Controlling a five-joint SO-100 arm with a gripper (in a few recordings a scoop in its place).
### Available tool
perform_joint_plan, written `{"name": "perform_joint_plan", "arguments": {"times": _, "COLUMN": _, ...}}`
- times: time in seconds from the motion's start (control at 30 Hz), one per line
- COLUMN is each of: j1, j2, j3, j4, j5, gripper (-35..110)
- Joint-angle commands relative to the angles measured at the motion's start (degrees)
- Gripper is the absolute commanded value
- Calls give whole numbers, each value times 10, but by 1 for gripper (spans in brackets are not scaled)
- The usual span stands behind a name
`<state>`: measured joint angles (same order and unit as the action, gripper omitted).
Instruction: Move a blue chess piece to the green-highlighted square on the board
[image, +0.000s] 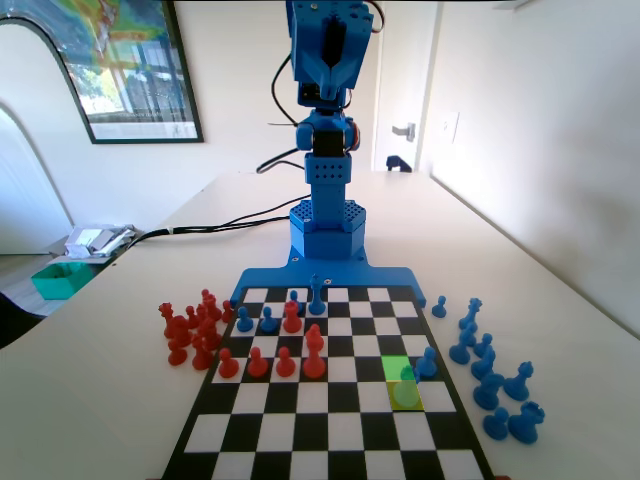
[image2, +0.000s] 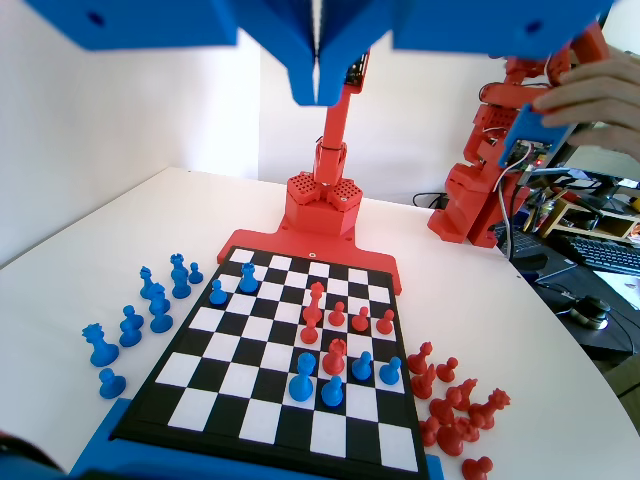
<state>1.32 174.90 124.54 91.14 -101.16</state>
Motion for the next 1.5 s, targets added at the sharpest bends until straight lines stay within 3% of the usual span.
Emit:
{"name": "perform_joint_plan", "arguments": {"times": 0.0, "j1": -6, "j2": 2, "j3": 2, "j4": -10, "j5": -8, "gripper": 1}}
{"name": "perform_joint_plan", "arguments": {"times": 1.17, "j1": 4, "j2": 0, "j3": -1, "j4": -8, "j5": -6, "gripper": 1}}
{"name": "perform_joint_plan", "arguments": {"times": 1.47, "j1": -11, "j2": -77, "j3": -107, "j4": 38, "j5": 25, "gripper": 1}}
